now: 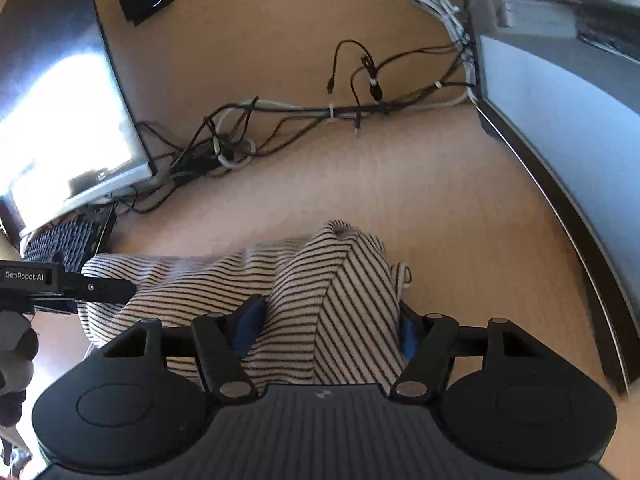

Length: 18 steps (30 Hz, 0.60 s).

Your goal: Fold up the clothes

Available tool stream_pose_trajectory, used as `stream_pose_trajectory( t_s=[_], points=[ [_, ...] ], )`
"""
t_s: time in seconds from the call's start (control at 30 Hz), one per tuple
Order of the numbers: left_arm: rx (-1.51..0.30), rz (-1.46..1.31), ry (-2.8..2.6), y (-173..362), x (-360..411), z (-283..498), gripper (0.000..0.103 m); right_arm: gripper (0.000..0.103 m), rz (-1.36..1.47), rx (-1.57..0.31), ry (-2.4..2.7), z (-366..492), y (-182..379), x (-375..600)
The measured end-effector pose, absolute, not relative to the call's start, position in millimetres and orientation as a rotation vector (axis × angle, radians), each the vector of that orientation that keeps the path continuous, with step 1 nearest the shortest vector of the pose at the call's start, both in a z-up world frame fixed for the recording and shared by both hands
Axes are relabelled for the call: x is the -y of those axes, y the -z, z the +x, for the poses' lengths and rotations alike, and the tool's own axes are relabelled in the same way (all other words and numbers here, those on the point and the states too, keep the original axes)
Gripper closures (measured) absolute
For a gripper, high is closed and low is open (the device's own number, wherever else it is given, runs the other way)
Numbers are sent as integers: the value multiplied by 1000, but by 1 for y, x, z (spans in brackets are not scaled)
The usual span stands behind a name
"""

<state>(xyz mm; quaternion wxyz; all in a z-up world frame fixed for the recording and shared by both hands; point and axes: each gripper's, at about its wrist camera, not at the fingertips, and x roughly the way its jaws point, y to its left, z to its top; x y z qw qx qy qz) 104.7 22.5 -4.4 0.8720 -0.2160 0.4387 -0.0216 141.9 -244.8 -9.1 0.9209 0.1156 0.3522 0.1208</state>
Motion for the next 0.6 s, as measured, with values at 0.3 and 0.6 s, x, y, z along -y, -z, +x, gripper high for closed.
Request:
stream_pose_trajectory(
  t_s=[0.3, 0.6],
  points=[
    [-879, -323, 2, -2, -14, 103, 21, 37, 128, -701, -261, 150, 8, 240],
    [-894, -247, -25, 0, -2, 82, 19, 44, 18, -508, -259, 119, -45, 228]
  ],
)
